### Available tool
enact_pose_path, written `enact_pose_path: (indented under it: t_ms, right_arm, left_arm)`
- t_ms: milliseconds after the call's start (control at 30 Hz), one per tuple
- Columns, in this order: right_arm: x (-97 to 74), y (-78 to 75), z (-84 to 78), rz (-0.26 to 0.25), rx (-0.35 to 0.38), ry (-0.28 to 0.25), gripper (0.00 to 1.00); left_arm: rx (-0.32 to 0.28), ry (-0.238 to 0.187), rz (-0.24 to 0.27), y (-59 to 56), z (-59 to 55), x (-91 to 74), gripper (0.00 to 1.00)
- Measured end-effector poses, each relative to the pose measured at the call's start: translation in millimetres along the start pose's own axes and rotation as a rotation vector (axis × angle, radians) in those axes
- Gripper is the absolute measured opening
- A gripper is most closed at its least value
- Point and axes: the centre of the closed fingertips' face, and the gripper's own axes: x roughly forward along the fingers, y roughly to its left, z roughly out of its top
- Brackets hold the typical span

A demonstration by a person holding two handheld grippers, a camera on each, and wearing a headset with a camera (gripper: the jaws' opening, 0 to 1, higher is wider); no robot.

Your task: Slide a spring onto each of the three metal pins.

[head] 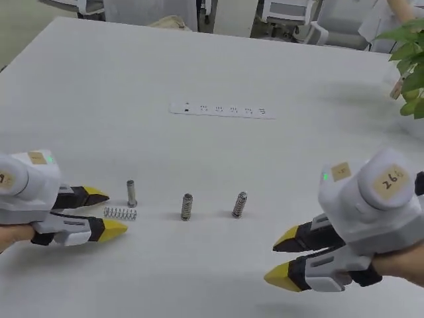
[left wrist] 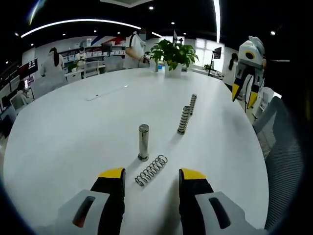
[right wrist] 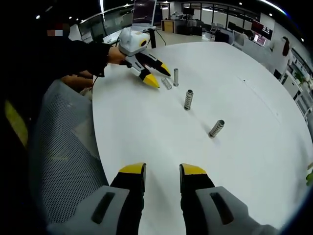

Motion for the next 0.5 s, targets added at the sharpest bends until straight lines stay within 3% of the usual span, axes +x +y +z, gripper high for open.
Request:
enact_pose_path:
  t_ms: [500]
  right_arm:
    - [0.8, 1.0, 0.2, -0.001, 0.004, -0.004, 0.25]
  left_arm:
    - [0.008, 0.015, -0.008, -7.9, -8.4, -2.6, 0.25]
